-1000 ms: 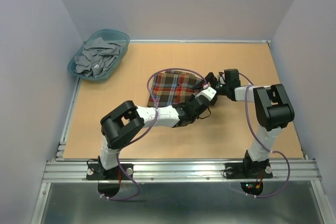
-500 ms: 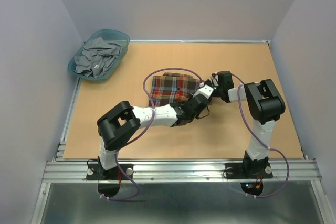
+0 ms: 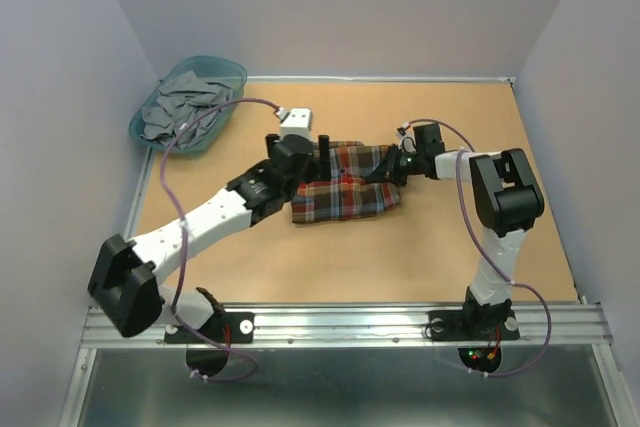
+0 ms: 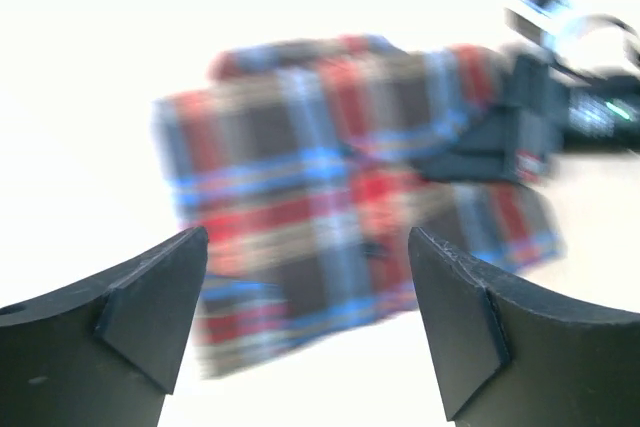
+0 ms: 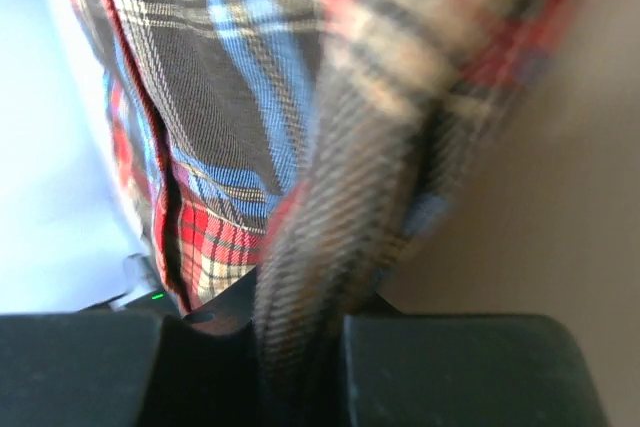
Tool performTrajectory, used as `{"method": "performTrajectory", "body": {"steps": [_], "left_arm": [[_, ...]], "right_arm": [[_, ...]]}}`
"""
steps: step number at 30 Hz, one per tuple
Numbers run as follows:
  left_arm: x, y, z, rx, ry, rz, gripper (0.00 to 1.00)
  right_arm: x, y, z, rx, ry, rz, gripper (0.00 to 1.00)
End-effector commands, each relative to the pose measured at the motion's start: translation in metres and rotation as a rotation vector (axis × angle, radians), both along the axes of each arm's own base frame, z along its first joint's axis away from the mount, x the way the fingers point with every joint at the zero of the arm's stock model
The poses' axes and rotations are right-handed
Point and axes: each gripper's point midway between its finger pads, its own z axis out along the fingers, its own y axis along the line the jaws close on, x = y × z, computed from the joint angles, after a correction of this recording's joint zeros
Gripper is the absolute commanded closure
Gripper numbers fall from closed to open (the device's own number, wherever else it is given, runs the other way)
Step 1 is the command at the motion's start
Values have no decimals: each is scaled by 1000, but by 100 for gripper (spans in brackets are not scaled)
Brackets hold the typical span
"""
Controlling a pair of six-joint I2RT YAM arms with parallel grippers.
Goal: Fold and stack the long sleeve shirts
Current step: Fold the shirt
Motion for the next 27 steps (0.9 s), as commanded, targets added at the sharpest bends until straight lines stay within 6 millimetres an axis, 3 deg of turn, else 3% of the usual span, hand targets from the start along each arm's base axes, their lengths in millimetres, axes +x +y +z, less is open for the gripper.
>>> {"method": "performTrajectory", "body": {"steps": [1, 3, 5, 6, 7, 8, 11, 12, 13, 14, 15, 16, 17, 18, 19, 20, 23, 24, 27], "left_arm": [[4, 78, 3, 31, -5, 156, 7], [9, 111, -6, 49, -12, 229, 7], [9, 135, -3, 52, -39, 283, 7], [6, 145, -13, 69, -30, 304, 7], [7, 158, -10, 66, -51, 347, 7], [6, 164, -11, 69, -58, 364, 7], [4, 167, -10, 50, -87, 377, 7], [5, 167, -8, 45, -95, 379, 7], [6, 168, -8, 49, -98, 387, 7], [6, 170, -7, 52, -102, 396, 7], [7, 171, -6, 52, -104, 404, 7], [7, 172, -7, 55, -105, 410, 7], [7, 174, -6, 56, -107, 423, 7], [7, 174, -6, 54, -108, 428, 7], [7, 175, -8, 58, -104, 430, 7], [7, 174, -9, 56, -101, 430, 7], [8, 174, -11, 59, -94, 432, 7], [8, 174, -12, 61, -92, 432, 7], [9, 173, -14, 63, -86, 431, 7]], "right_arm": [[20, -30, 25, -206, -121, 116, 99], [18, -45, 27, -315, -120, 173, 99], [29, -55, 37, -387, -146, 206, 99], [39, -62, 54, -442, -165, 208, 97], [44, -67, 52, -484, -170, 239, 96], [56, -76, 71, -549, -197, 245, 95], [71, -91, 77, -664, -194, 299, 94], [66, -108, 78, -750, -141, 303, 94], [81, -116, 100, -806, -194, 289, 94], [83, -126, 103, -865, -194, 272, 94], [94, -155, 117, -1029, -213, 180, 95], [100, -171, 129, -1118, -211, 100, 97], [109, -187, 151, -1208, -237, 19, 99], [111, -216, 175, -1373, -238, -87, 99], [112, -228, 191, -1451, -256, -129, 99], [111, -253, 216, -1600, -256, -242, 100], [99, -288, 267, -1875, -254, -412, 99], [80, -305, 296, -2042, -189, -444, 99], [74, -311, 333, -2107, -191, -593, 99]]}}
